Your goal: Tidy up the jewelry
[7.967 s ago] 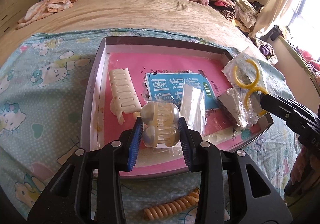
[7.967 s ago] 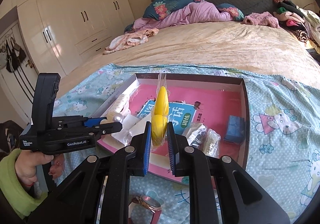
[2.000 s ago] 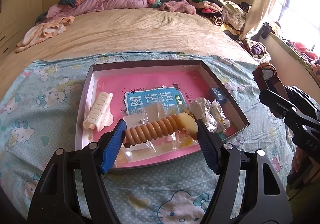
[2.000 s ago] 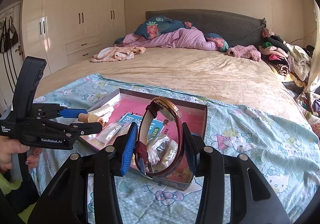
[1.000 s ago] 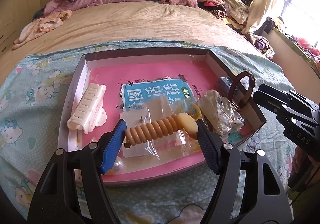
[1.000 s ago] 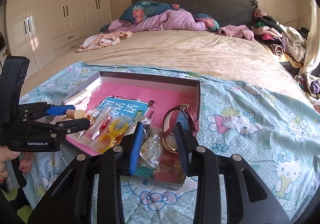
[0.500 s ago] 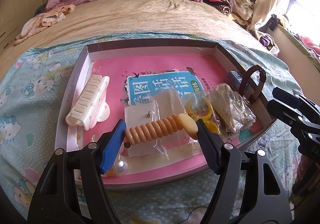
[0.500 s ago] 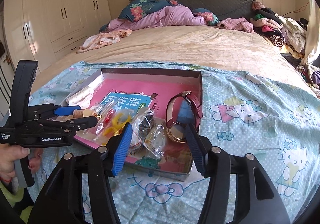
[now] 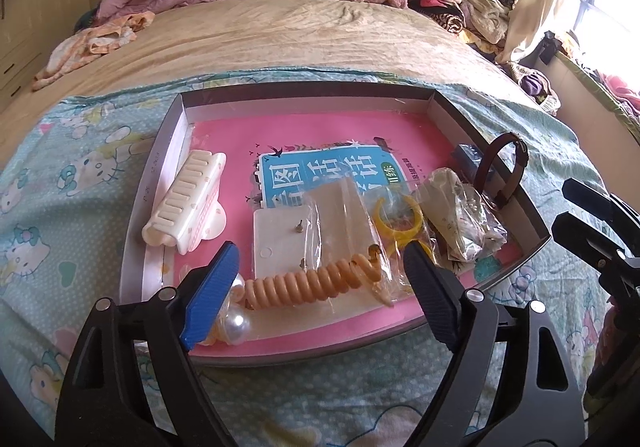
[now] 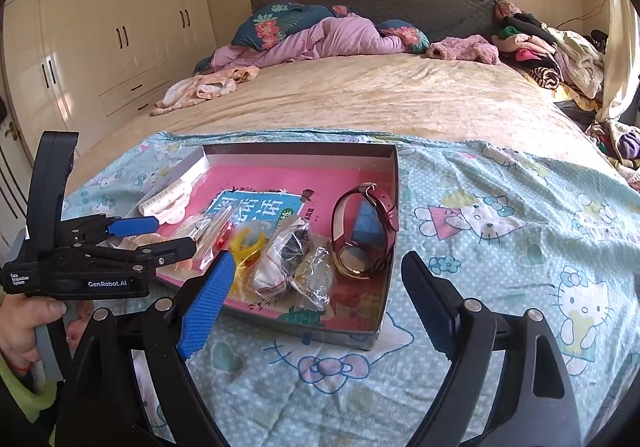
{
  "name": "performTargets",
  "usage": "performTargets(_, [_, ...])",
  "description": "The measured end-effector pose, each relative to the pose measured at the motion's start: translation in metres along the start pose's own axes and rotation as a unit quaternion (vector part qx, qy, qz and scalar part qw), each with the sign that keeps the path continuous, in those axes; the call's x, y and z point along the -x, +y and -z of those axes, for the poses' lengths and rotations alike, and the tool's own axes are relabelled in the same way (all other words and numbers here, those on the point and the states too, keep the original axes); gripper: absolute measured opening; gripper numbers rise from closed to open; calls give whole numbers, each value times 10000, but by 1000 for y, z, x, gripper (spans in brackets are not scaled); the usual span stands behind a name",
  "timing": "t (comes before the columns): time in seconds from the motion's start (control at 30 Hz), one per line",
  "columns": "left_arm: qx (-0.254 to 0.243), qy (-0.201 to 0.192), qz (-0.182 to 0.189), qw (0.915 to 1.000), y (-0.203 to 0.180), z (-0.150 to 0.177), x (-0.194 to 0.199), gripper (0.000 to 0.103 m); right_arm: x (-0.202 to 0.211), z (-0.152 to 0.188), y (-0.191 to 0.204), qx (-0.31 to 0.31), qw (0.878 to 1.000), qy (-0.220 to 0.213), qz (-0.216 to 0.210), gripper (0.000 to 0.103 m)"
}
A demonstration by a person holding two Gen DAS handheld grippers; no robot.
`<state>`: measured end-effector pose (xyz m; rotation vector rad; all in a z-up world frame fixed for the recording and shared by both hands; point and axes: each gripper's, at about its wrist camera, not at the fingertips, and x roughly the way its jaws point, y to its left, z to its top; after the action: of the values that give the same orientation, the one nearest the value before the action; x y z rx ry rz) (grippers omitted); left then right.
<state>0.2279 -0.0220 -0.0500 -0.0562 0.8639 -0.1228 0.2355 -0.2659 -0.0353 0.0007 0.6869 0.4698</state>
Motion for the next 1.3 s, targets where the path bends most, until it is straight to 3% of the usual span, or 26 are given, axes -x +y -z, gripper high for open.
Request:
performTargets(0.27, [114,-162,-27,9998,3,-1,20,88,20,2,6,25,10000,-72,-23,85])
performTargets(0.3, [132,-205,-29,9997,3,-1,25,89,24,3,7,35,9999,-112,-9,97])
performTargets(0.33, [143,-245,-48,9996,3,-1,30,90,29,4,9,44,9998,-191,7,99])
performTargets(0.37, [144,-287,-71,9995,2,-1,35,93,34,3,11,62,9997,-228,-10,99])
performTargets(0.8, [222,-542,-214,9981,-3,29,95,93,92,15,32,247,9979,-597,-72,99])
performTargets(1.3, [230,-558,-226,9979,-6,77,133,93,110,53,50,17,9991,-413,-134,99])
